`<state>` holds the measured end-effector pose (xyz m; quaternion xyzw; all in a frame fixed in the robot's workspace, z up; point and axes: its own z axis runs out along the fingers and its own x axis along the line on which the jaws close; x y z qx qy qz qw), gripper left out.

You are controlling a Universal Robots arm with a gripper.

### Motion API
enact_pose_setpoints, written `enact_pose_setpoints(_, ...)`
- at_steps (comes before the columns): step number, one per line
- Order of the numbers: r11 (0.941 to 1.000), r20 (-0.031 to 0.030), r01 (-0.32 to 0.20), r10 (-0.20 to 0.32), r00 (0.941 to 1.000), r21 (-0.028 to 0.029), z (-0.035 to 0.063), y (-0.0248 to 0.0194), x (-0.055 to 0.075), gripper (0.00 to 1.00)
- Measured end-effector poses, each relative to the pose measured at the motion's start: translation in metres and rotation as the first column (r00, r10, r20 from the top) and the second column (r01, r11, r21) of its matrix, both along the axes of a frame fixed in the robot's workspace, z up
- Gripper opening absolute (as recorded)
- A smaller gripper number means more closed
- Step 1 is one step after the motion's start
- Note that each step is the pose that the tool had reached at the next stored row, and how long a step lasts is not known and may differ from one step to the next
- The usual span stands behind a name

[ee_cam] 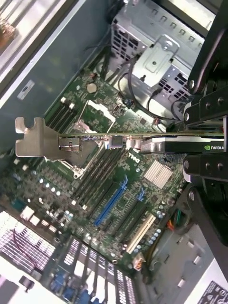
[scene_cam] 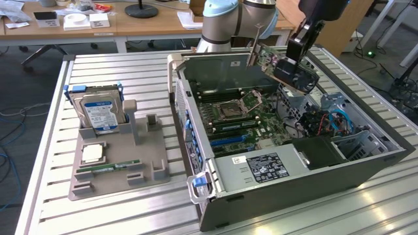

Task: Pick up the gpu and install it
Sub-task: 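Insert the gpu into the slot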

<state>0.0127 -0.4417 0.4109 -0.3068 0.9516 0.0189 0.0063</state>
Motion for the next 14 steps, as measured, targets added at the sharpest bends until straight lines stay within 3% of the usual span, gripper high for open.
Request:
enact_pose_setpoints(4,0.9973,0.0000,-0.073,0.073,0.9973,0.0000,-0.0002,0.0000,0.0000,0.27)
enact_pose_setpoints(7,0.9919,0.0000,-0.127,0.127,0.9919,0.0000,-0.0003,0.0000,0.0000,0.27)
enact_pose_setpoints(11,0.9800,0.0001,-0.199,0.199,0.9800,-0.0001,-0.0006,0.0000,0.0000,0.27)
enact_pose_setpoints(14,0.9674,0.0000,-0.253,0.253,0.9674,0.0000,-0.0007,0.0000,0.0000,0.27)
